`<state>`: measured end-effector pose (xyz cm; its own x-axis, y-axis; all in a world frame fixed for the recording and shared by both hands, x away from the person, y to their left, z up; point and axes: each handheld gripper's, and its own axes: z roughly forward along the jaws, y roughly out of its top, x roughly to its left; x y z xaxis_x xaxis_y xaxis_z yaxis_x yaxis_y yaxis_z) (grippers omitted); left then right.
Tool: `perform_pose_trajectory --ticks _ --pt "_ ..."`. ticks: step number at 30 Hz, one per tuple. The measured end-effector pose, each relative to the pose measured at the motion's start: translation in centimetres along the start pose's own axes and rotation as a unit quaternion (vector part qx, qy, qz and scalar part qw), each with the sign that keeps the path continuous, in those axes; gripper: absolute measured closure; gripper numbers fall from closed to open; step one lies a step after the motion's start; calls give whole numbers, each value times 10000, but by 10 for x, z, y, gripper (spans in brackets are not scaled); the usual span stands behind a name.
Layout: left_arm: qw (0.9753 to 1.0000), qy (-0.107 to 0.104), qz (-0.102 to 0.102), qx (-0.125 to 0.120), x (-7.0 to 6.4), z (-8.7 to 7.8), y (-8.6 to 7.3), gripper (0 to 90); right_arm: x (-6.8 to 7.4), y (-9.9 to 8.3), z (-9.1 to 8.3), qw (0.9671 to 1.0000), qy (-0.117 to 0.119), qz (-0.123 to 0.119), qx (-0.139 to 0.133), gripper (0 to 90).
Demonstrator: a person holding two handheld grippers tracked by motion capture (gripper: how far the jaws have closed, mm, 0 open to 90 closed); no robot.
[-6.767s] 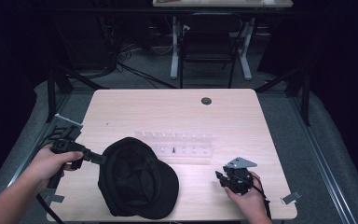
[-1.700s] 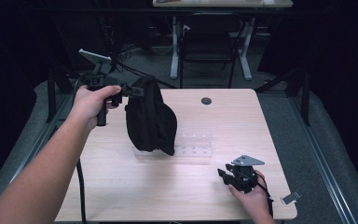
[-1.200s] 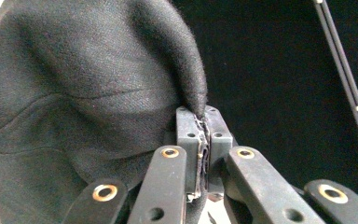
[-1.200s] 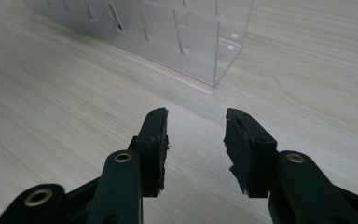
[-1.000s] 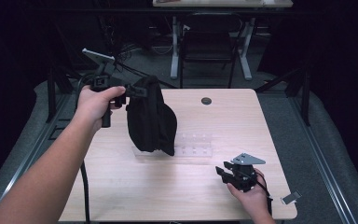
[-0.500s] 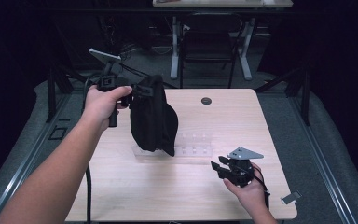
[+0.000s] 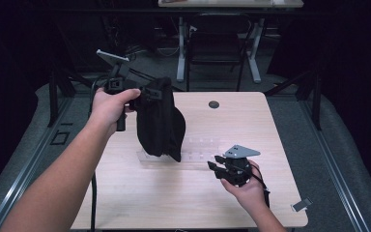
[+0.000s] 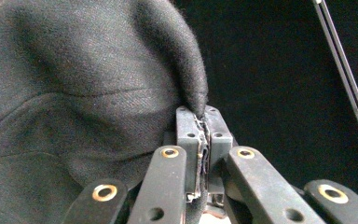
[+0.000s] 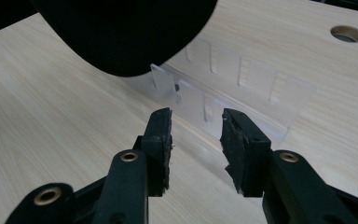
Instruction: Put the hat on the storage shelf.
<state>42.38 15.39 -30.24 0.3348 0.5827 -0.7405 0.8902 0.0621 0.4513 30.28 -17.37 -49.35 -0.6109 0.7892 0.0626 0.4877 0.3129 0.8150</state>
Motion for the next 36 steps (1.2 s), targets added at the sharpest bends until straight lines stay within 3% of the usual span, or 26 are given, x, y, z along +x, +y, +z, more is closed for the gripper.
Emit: perform_pose_trajectory --ticks 9,22,36 --pt "10000 22 19 -2 -2 2 0 880 19 22 17 9993 294 -244 60 651" --pt "10000 7 60 9 -3 3 1 880 35 37 33 9977 462 -465 168 671" --pt "10000 10 75 18 -4 5 2 880 60 57 42 9937 703 -843 237 696"
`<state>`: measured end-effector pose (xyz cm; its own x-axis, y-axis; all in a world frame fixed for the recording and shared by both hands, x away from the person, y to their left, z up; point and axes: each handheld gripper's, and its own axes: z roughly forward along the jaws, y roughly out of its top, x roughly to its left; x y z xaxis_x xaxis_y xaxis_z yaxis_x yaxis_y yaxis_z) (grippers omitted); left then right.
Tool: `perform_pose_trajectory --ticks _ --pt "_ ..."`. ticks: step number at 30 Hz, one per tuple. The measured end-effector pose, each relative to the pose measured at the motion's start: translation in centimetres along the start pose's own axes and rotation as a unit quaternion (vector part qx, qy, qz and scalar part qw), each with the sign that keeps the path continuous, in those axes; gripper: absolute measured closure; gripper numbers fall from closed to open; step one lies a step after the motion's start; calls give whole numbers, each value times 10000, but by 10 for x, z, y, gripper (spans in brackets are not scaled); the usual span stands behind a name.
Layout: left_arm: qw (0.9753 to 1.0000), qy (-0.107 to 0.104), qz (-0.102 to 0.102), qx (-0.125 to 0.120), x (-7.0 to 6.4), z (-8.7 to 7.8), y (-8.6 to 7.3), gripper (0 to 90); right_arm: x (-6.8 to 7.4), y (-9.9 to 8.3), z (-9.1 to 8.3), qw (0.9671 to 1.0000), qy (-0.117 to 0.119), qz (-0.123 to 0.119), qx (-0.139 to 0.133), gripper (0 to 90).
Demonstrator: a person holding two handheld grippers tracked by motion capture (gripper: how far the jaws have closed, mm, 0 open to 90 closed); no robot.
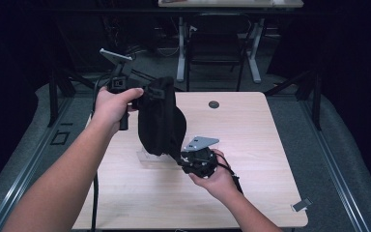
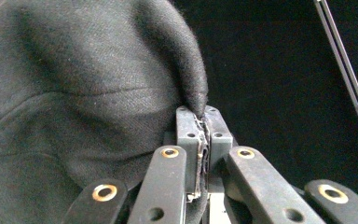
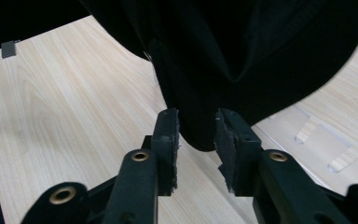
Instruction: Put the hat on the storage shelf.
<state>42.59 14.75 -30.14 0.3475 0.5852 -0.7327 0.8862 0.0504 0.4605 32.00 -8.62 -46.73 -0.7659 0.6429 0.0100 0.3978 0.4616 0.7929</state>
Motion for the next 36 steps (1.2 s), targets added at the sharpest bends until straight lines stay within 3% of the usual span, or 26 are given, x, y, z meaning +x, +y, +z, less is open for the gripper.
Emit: perform_pose_trajectory --ticks 13,18,21,24,29,36 --pt "10000 16 -12 -17 -1 2 0 880 12 13 6 9998 103 -177 -23 705" --pt "10000 -4 -1 -17 -2 3 -1 880 16 19 12 9994 -16 -336 29 720" --pt "10000 -13 4 -7 -2 3 -1 880 20 21 13 9981 -237 -551 166 794" --pt "10000 -6 4 -1 -2 3 -1 880 20 20 14 9983 -211 -514 154 809" --pt "10000 -41 55 17 -6 5 -2 881 19 19 11 9972 -263 -665 211 830" --pt "10000 28 83 -31 -11 6 -4 882 12 11 8 9991 -43 -422 3 833"
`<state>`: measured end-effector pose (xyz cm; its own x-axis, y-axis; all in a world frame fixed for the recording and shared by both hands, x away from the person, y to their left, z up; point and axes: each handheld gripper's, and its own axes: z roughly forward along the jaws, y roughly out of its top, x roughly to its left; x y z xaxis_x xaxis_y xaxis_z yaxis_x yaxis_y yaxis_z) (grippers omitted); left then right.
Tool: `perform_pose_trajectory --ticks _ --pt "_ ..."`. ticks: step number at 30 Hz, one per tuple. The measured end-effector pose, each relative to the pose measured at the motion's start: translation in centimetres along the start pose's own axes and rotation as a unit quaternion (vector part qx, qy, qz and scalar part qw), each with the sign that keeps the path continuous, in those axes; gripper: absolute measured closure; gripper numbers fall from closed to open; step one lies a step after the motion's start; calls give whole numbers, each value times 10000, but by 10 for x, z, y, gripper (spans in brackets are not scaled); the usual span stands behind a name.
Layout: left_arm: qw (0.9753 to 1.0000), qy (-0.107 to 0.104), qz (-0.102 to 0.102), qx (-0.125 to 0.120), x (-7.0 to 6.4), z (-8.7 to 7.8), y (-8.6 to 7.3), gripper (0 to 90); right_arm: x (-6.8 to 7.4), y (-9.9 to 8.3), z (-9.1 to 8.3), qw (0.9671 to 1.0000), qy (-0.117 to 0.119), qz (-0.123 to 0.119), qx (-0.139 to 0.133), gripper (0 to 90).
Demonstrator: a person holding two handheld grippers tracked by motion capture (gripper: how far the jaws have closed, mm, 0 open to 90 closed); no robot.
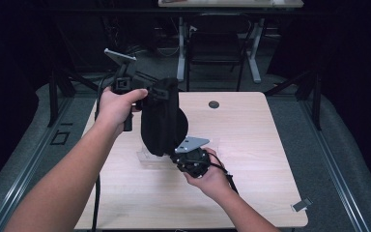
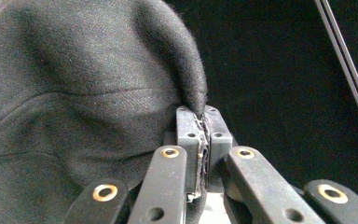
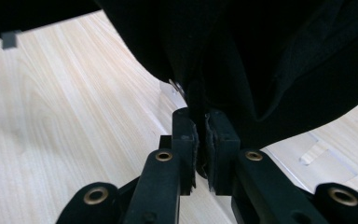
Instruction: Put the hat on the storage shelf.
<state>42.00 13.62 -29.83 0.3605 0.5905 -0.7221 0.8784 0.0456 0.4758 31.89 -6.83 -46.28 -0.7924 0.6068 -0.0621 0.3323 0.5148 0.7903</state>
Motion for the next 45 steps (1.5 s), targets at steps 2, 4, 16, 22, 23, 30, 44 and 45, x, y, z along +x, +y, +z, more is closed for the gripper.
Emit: perform_pose_trajectory --ticks 2,4,16,22,23,30,44,45 --pt "10000 27 -8 17 -1 -1 0 883 -4 -4 -2 9998 103 130 -105 832" --pt "10000 63 25 34 -3 -2 -1 883 -6 -5 -3 9997 132 141 -114 834" --pt "9997 261 -22 -15 -3 -11 0 884 -14 -6 -5 9989 326 299 -154 832" --pt "9997 240 66 -35 -1 -3 -1 876 -17 -8 -6 9986 385 316 -154 832" --pt "9998 208 30 -62 -2 -1 -1 873 -17 -9 -6 9987 365 317 -186 833" --pt "9999 0 80 -70 -5 8 -2 807 -17 -13 -8 9988 341 292 -188 834" --pt "9986 23 285 -446 2 -16 -1 677 -16 -23 -12 9992 276 254 -138 835" --pt "9986 28 272 -455 3 -18 -1 678 -16 -23 -12 9992 268 260 -134 835"
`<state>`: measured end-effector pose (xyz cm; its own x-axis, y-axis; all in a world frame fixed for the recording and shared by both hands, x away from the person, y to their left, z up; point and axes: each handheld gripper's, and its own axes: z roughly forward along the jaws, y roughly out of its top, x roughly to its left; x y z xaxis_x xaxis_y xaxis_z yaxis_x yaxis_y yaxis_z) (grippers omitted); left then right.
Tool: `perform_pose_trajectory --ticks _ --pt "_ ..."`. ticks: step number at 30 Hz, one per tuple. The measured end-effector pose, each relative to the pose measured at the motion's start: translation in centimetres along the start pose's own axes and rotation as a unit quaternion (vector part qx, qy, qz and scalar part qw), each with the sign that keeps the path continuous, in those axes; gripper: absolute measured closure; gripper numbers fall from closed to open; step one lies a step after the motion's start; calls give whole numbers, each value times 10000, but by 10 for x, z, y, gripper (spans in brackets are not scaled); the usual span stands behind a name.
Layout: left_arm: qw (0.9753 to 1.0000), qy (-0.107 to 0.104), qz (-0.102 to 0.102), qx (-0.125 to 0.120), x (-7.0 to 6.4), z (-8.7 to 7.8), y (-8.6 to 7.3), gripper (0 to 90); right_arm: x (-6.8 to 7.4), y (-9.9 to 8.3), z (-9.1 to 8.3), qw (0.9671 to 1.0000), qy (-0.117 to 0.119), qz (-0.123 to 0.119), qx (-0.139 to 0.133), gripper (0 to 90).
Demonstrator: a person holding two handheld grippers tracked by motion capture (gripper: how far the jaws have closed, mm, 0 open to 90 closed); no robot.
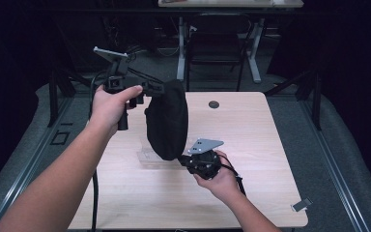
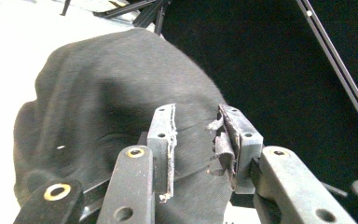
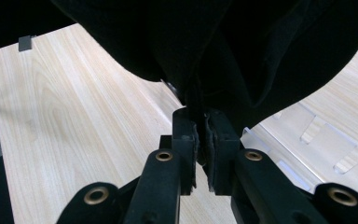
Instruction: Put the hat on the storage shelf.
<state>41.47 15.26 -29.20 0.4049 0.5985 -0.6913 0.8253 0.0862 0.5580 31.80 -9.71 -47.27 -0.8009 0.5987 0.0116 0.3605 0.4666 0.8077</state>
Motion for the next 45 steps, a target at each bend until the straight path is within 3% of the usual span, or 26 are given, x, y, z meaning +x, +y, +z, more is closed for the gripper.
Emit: perform_pose_trajectory --ticks 17,28,38,45 --pt "9994 202 -263 -17 36 -24 -7 685 0 -17 -3 9999 -94 85 -58 836" --pt "9992 233 -314 14 43 -27 -11 688 -2 -33 -4 9996 -159 234 -36 841" --pt "9990 289 -327 74 52 -30 -14 692 -6 -38 -8 9993 -205 296 -60 846" --pt "9988 311 -378 12 55 -34 -15 692 -8 -38 -13 9982 -176 551 -137 848"
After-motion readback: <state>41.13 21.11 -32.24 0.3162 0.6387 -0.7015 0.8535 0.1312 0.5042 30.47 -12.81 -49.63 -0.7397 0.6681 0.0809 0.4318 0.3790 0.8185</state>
